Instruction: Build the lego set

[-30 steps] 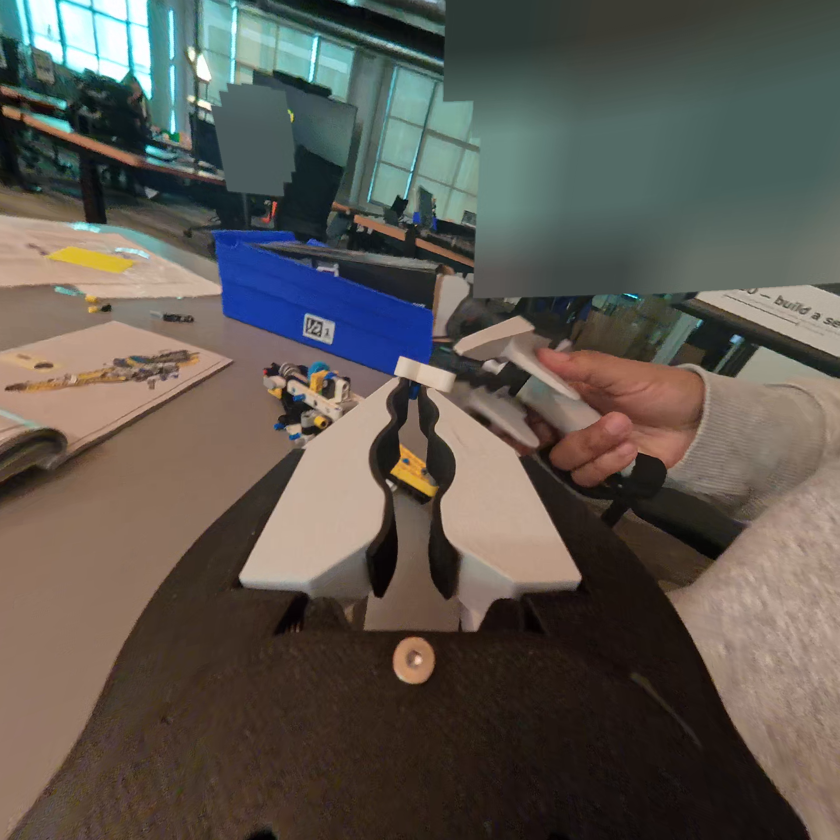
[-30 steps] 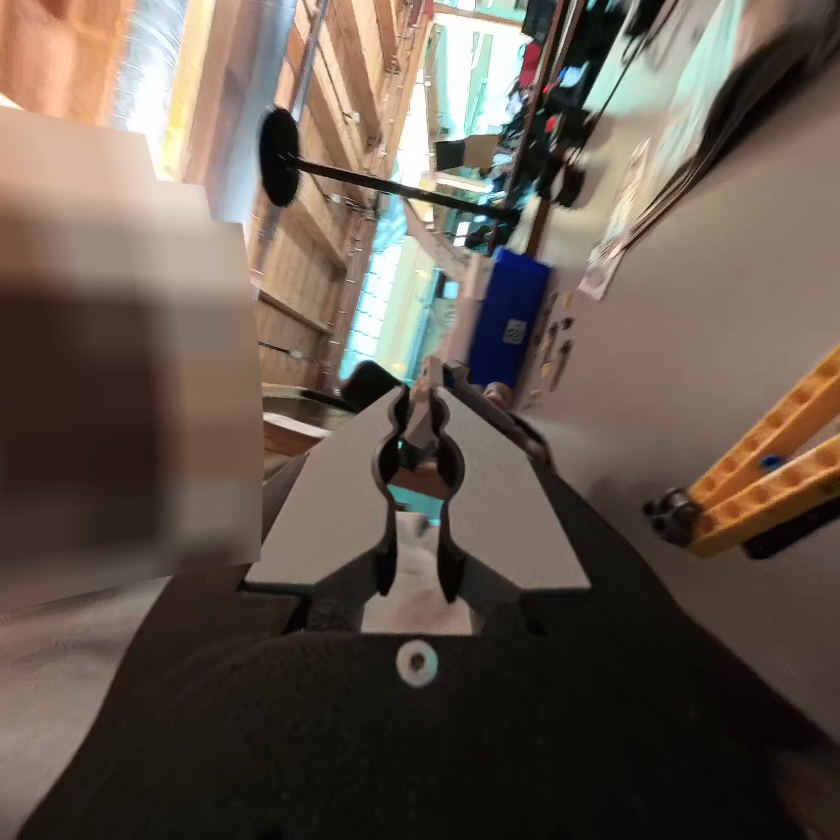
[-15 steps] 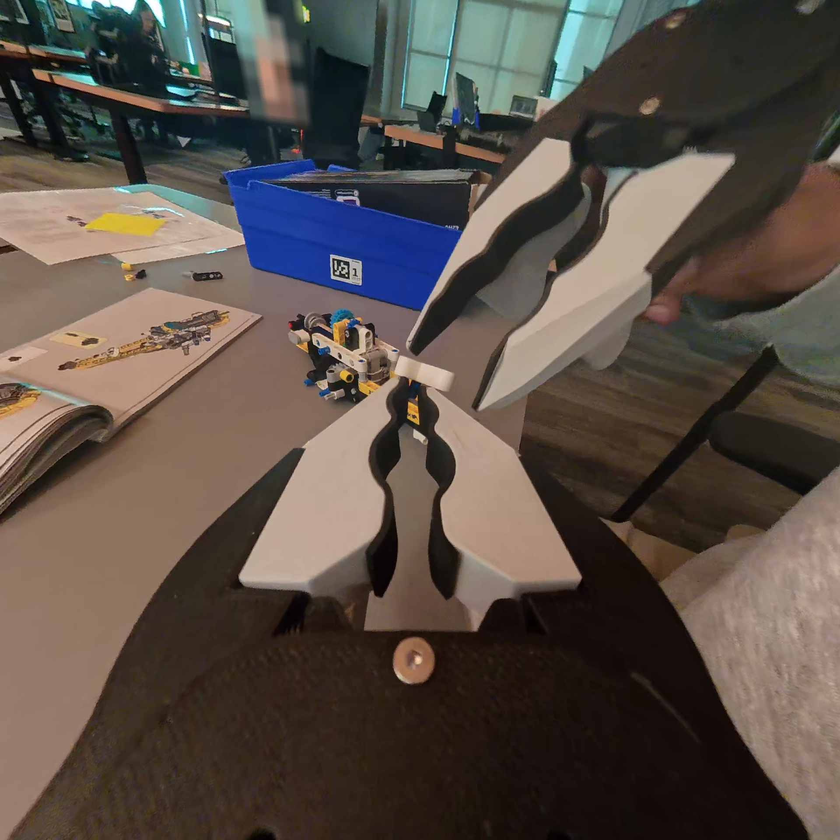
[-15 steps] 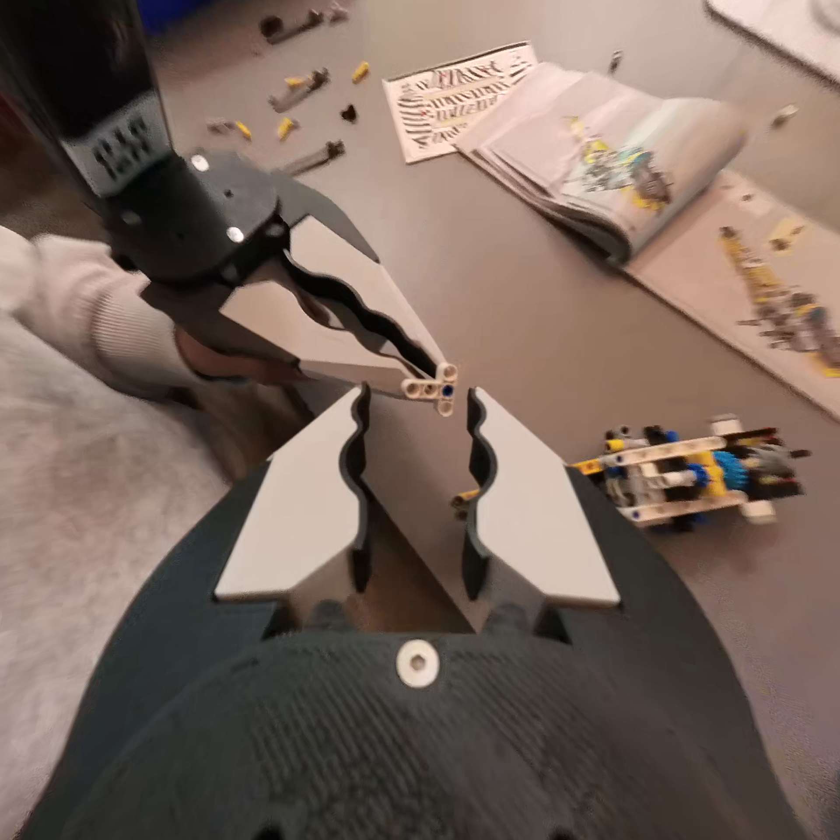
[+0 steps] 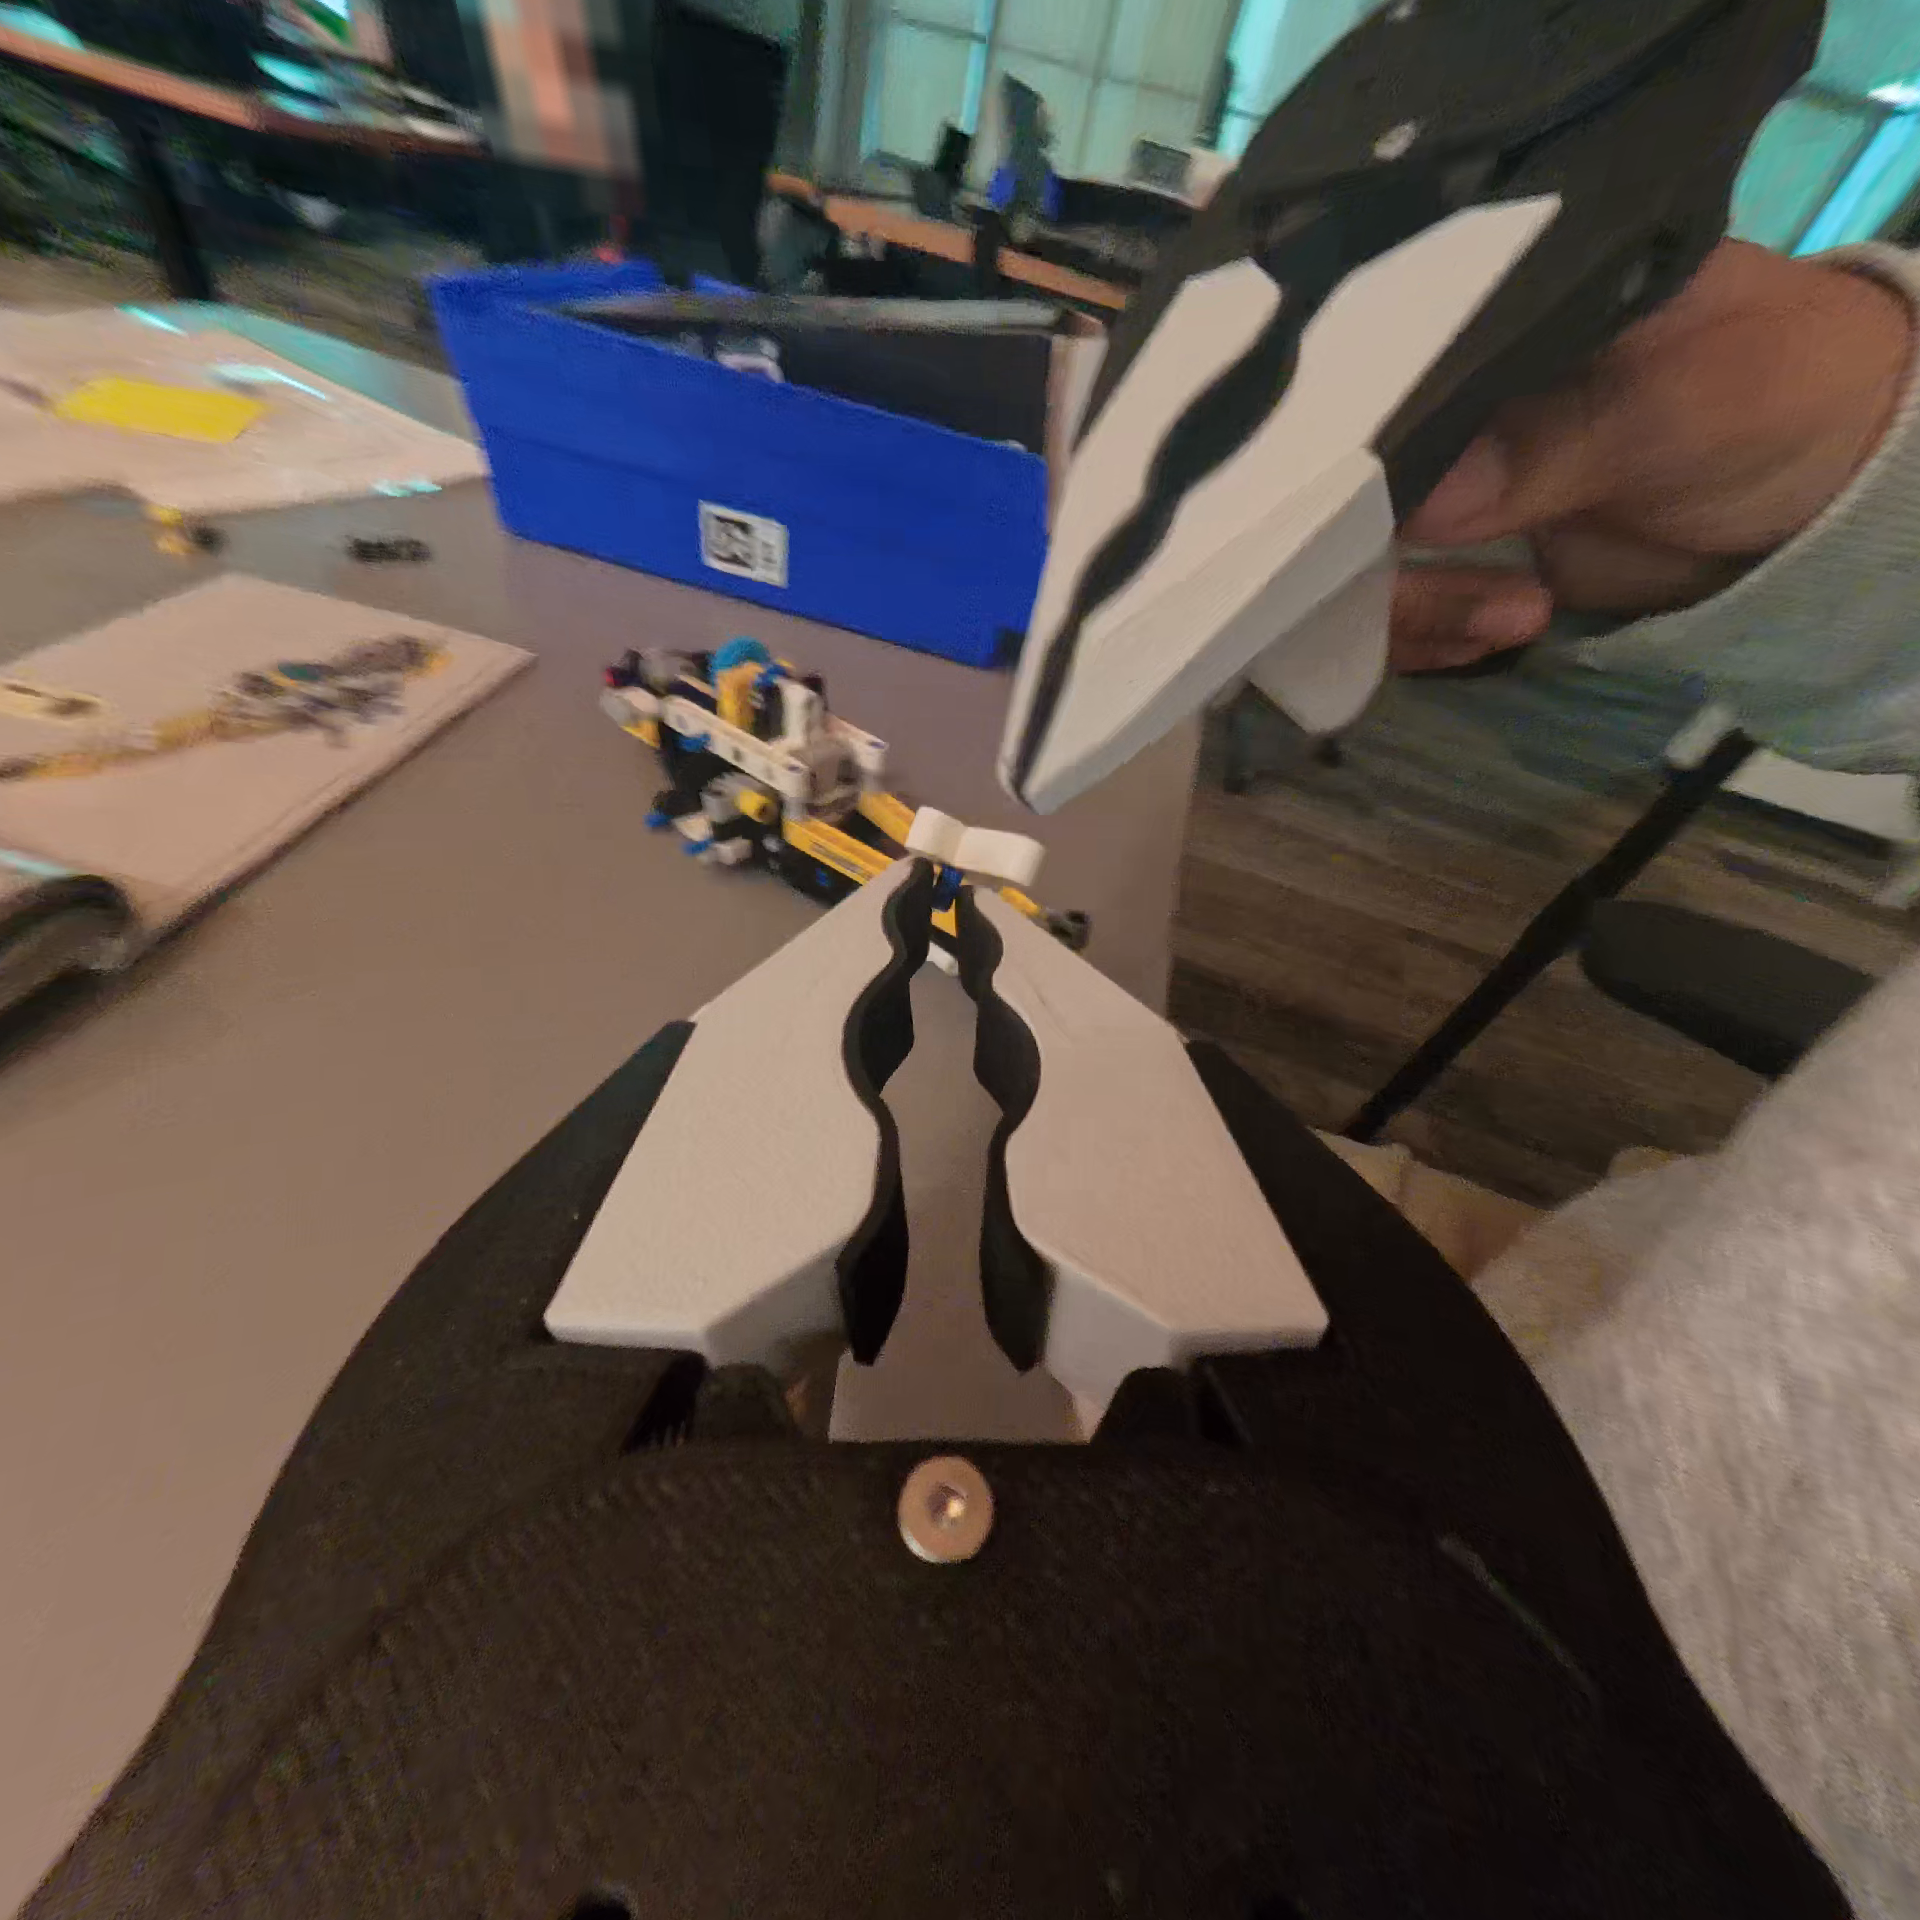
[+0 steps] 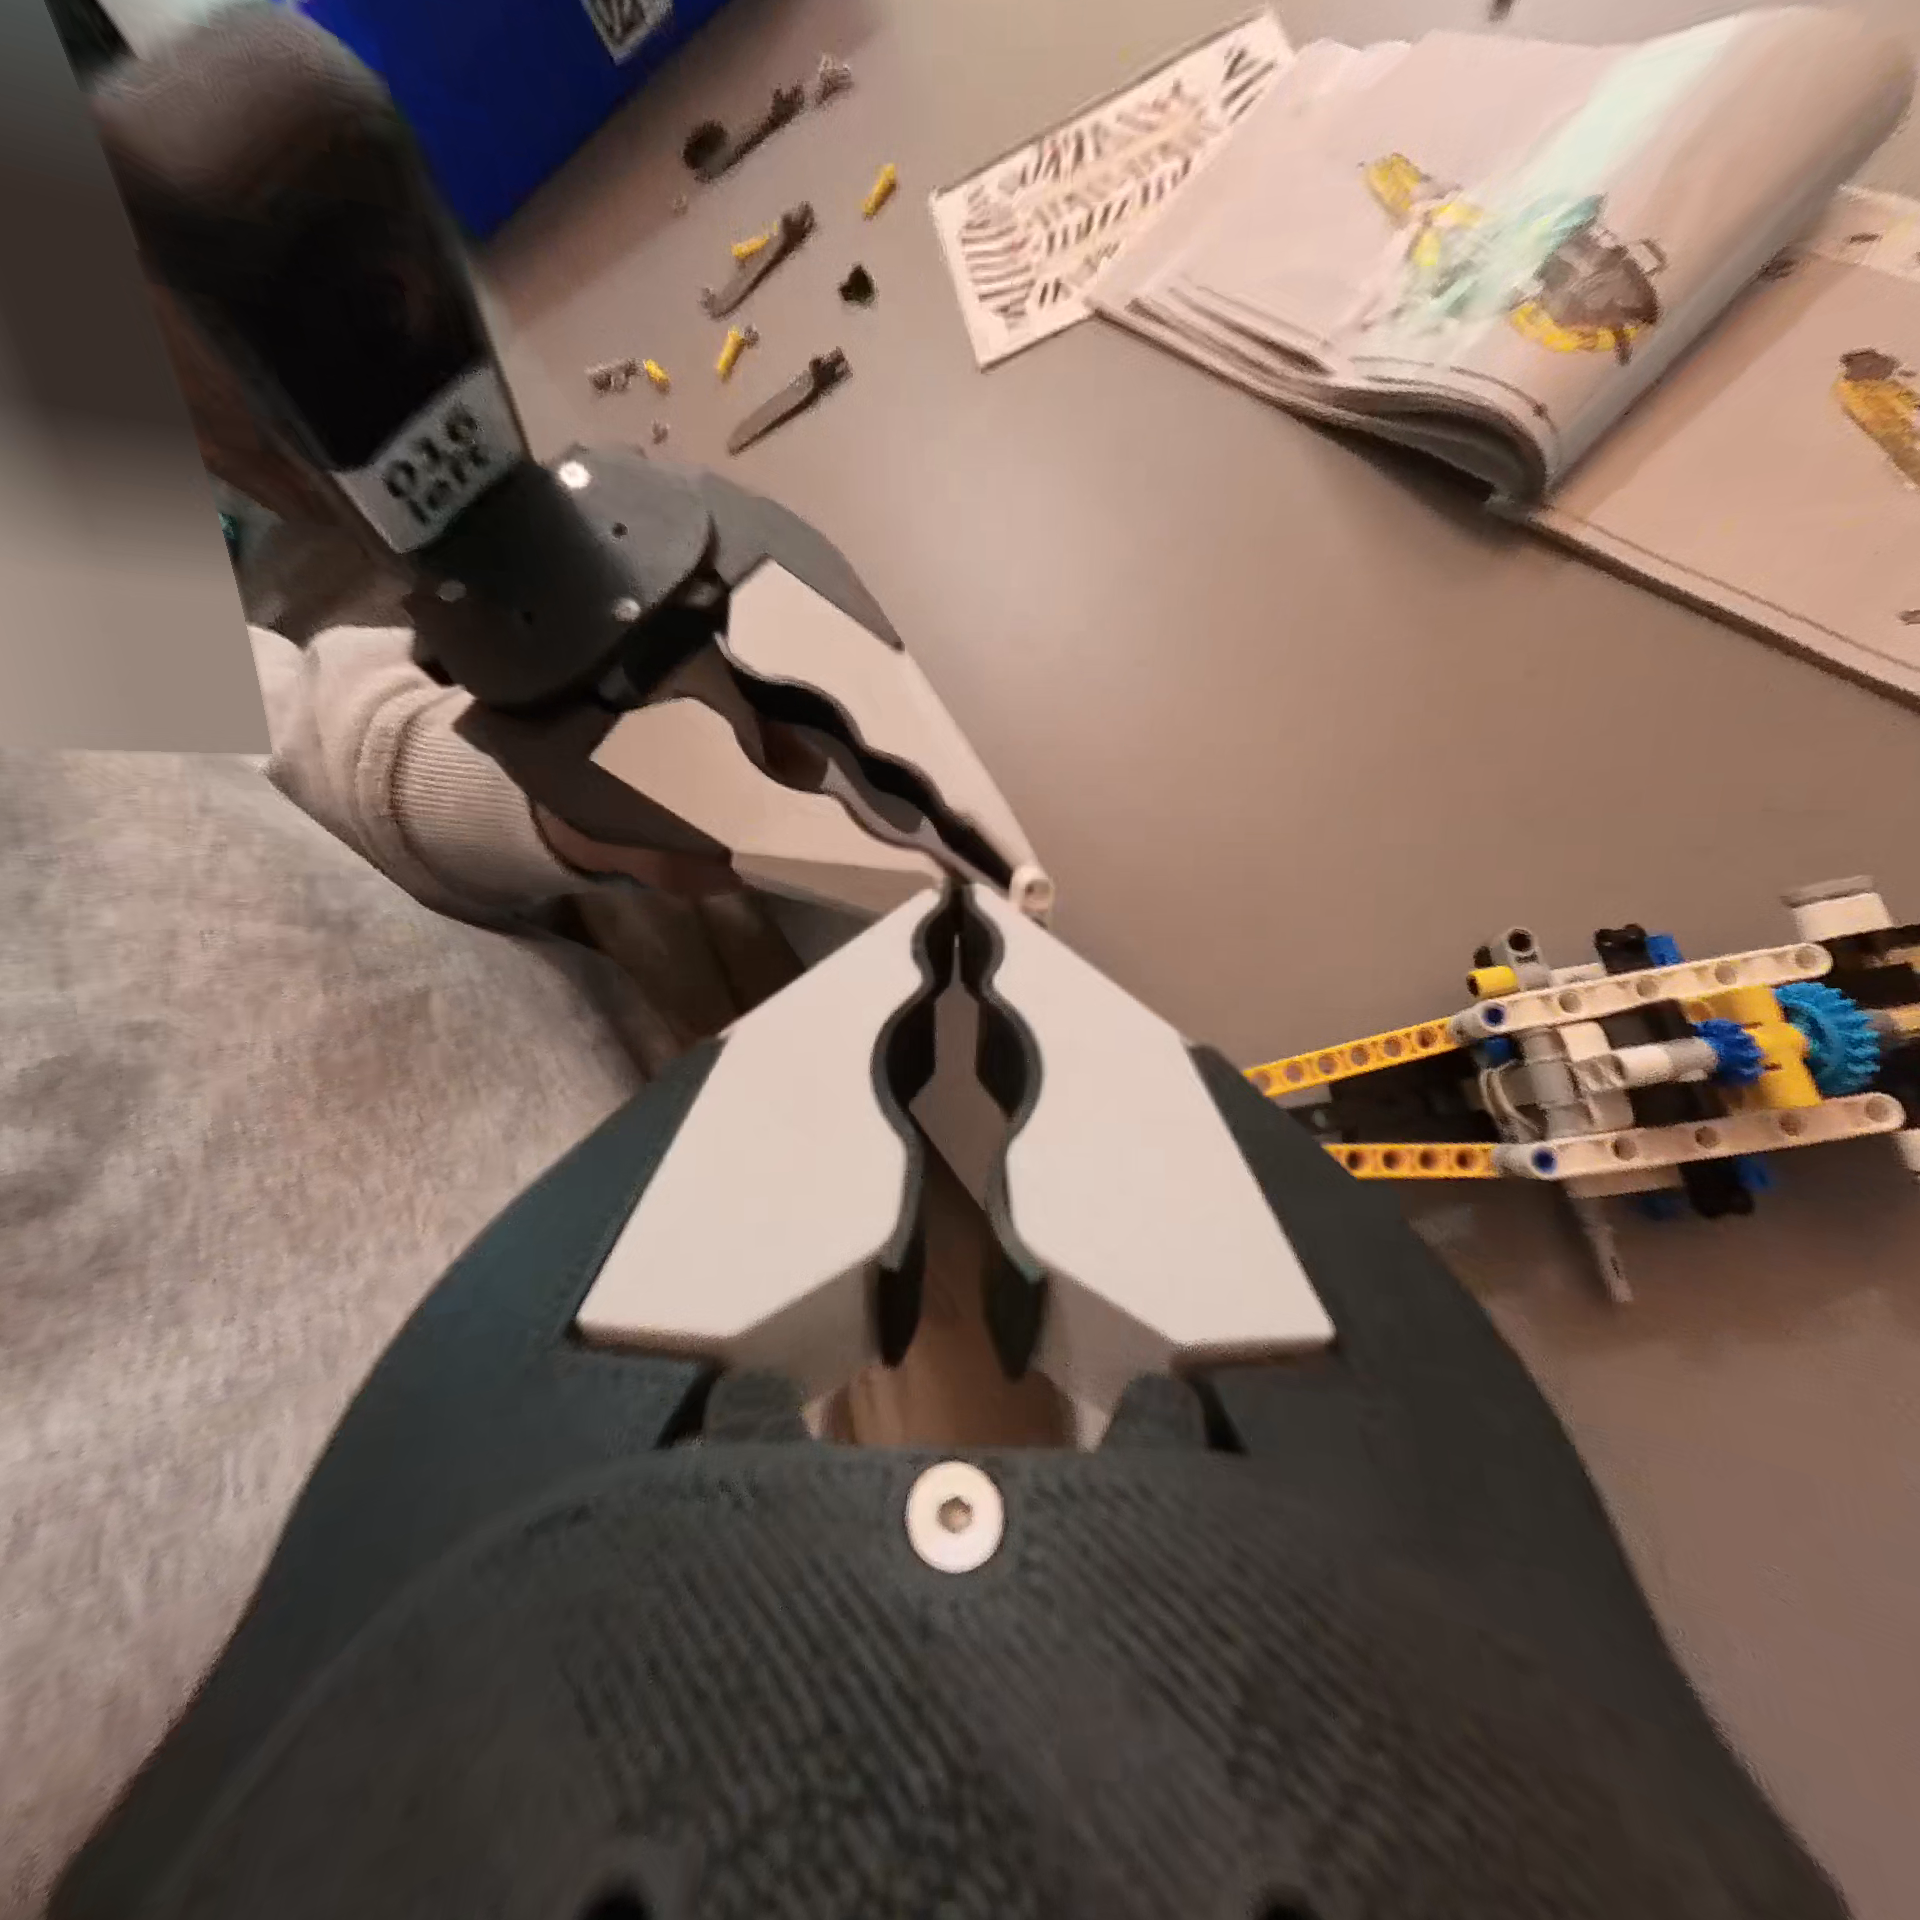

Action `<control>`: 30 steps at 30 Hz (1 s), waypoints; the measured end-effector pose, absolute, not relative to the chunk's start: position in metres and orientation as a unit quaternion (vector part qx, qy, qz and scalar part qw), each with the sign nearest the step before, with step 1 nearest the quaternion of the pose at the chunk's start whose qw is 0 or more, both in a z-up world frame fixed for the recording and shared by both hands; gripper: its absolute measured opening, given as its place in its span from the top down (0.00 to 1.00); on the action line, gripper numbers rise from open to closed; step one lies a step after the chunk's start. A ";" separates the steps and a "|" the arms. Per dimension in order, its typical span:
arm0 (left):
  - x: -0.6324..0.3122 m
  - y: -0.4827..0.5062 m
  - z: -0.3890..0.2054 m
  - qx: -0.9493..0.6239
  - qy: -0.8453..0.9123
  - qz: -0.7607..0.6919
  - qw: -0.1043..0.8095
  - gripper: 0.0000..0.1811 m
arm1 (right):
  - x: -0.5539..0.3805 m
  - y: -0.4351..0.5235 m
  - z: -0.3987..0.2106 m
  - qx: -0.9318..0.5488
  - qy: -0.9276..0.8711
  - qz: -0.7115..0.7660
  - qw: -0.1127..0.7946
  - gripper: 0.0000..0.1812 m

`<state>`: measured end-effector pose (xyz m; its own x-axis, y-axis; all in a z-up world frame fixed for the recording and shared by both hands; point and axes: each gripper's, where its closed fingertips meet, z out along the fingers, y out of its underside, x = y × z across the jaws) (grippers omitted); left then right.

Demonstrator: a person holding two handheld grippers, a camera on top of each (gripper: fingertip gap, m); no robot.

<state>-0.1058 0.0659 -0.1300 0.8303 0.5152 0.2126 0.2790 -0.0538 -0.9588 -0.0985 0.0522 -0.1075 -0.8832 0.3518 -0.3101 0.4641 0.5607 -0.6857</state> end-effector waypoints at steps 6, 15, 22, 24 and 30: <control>-0.105 0.075 -0.130 -0.700 -0.291 0.034 0.651 0.99 | -0.100 0.069 -0.118 0.258 0.880 -0.391 0.079 0.91; -0.104 0.077 -0.129 -0.691 -0.282 0.018 0.665 0.99 | -0.102 0.063 -0.117 0.265 0.862 -0.408 0.143 0.82; -0.104 0.077 -0.128 -0.691 -0.277 0.024 0.667 0.99 | -0.101 0.062 -0.121 0.249 0.873 -0.395 0.139 0.88; -0.104 0.077 -0.127 -0.690 -0.277 0.027 0.668 0.99 | -0.101 0.061 -0.121 0.253 0.872 -0.394 0.144 0.88; -0.104 0.078 -0.128 -0.695 -0.279 0.033 0.662 0.99 | -0.100 0.063 -0.121 0.261 0.876 -0.380 0.144 0.88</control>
<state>-0.1038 0.0781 -0.1278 0.8424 0.4310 0.3234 0.3443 0.0311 -0.9383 -0.1002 0.0631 -0.1212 -0.8223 0.3480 -0.4502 0.5665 0.5754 -0.5900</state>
